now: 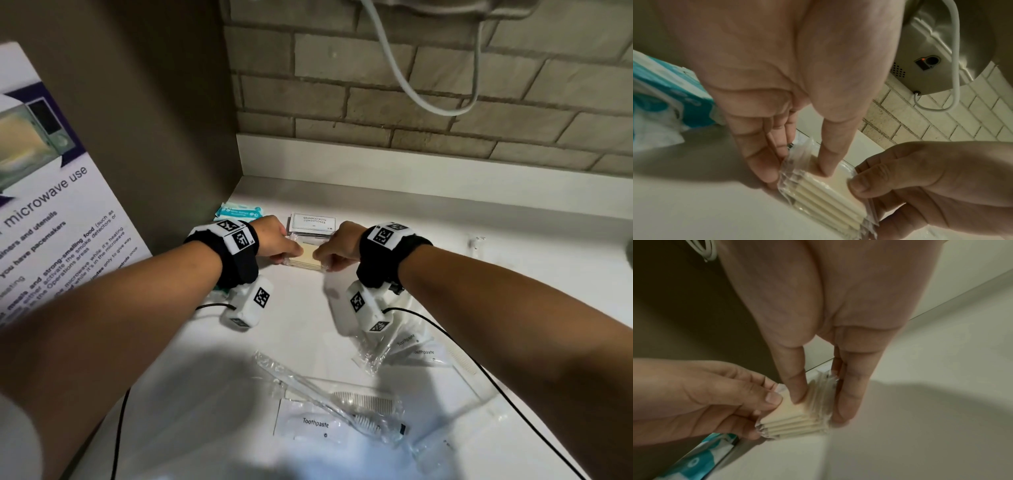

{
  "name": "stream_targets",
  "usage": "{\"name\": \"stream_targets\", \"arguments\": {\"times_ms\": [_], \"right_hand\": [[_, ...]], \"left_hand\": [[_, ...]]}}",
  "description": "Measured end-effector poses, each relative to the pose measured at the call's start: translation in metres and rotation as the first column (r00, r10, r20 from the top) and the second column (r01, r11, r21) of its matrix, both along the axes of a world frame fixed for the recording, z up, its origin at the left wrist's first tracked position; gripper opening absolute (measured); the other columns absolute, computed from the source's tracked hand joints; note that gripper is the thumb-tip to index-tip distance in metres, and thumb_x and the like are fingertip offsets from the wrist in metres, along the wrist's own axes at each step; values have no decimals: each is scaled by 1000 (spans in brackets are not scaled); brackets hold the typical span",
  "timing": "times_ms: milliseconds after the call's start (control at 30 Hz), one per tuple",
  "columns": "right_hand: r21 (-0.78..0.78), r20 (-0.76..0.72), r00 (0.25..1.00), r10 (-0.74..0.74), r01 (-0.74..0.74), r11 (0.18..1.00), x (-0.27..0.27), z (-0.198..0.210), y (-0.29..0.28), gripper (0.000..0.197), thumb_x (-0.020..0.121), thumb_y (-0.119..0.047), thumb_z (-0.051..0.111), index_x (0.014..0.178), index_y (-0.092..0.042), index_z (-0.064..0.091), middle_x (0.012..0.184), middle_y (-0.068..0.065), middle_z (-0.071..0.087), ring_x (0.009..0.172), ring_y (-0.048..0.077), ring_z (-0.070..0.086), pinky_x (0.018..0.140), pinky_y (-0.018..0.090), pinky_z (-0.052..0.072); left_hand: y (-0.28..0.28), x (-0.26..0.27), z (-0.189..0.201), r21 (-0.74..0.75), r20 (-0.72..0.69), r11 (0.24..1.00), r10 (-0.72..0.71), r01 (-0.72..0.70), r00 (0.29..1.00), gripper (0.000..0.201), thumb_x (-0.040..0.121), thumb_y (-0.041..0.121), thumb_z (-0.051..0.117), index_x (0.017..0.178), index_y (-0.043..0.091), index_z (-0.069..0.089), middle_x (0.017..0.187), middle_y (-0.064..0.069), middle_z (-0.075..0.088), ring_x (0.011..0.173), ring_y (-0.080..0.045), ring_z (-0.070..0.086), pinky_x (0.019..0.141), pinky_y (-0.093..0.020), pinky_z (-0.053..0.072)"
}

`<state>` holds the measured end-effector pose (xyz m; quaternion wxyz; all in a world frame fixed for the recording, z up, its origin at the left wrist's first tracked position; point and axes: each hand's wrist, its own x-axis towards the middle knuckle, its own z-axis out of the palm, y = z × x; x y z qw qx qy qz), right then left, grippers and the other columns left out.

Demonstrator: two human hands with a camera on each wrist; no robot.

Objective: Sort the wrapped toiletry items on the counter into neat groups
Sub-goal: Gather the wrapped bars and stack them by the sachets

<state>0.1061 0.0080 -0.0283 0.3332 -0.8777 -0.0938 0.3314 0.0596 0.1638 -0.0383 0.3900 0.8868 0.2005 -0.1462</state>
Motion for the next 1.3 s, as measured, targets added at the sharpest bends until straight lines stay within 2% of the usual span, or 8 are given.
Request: {"name": "stream_targets", "arguments": {"times_ms": [167, 333, 433, 567, 833, 1000, 1167, 1300], "right_hand": [[-34, 39, 999, 1, 0, 999, -1, 4, 3, 22, 80, -13, 68, 59, -7, 65, 66, 10, 66, 66, 23, 64, 91, 37, 57], [-57, 69, 997, -42, 46, 997, 1, -3, 4, 24, 65, -19, 73, 79, 0, 74, 81, 17, 76, 75, 28, 73, 86, 43, 59], [-82, 80, 995, -52, 58, 995, 2, -4, 2, 22, 60, -27, 74, 68, -6, 73, 76, 13, 77, 76, 28, 75, 85, 43, 59], [-100, 111, 993, -41, 53, 994, 1, -2, -1, 19, 61, -30, 73, 58, -12, 67, 62, 6, 72, 58, 20, 67, 84, 38, 59], [-35, 114, 993, 29, -25, 999, 2, -2, -10, 23, 79, -26, 71, 64, -11, 63, 52, 2, 68, 46, 15, 62, 69, 27, 58], [73, 104, 994, 17, -24, 997, -5, 9, -31, 33, 81, -36, 74, 92, -13, 53, 87, 8, 62, 71, 25, 63, 80, 37, 57], [-166, 207, 966, 157, -124, 978, -22, 29, -74, 41, 83, -42, 70, 98, -6, 62, 90, 13, 69, 66, 21, 63, 70, 32, 56], [-518, 257, 929, 264, -98, 850, -45, 35, -104, 49, 83, -49, 65, 54, -10, 57, 48, 2, 61, 45, 16, 53, 61, 27, 49]], "left_hand": [[1, 3, 3, 83, -14, 996, -37, 39, 999, 30, 76, 33, 74, 78, 3, 73, 79, -13, 76, 65, -19, 65, 90, -36, 56], [-1, 4, 2, 178, -34, 983, -43, 49, 998, 31, 78, 40, 71, 64, 13, 69, 68, -5, 73, 61, -18, 63, 75, -29, 53], [-1, 5, 1, 218, -39, 974, -49, 57, 998, 33, 74, 44, 71, 65, 13, 69, 64, -2, 70, 63, -19, 64, 70, -28, 52], [-2, 4, 1, 299, -13, 952, -63, 64, 998, 35, 74, 48, 72, 75, 15, 61, 74, -2, 63, 74, -21, 60, 61, -27, 40], [-3, -2, 9, 287, 22, 957, -45, 37, 999, 42, 82, 42, 71, 106, 10, 57, 99, -6, 57, 89, -22, 52, 75, -28, 38], [3, -6, 11, 155, 118, 987, 18, -36, 993, 63, 71, 53, 77, 116, 19, 49, 109, -2, 61, 98, -21, 61, 76, -29, 44], [-25, -40, 41, 173, 171, 955, -270, 241, 947, 42, 74, 47, 77, 102, 22, 59, 86, 5, 59, 72, -13, 57, 62, -26, 43], [-63, -83, 53, 165, -6, 817, -559, 552, 829, 38, 73, 47, 78, 97, 23, 61, 81, 5, 64, 72, -18, 65, 71, -33, 53]]}}
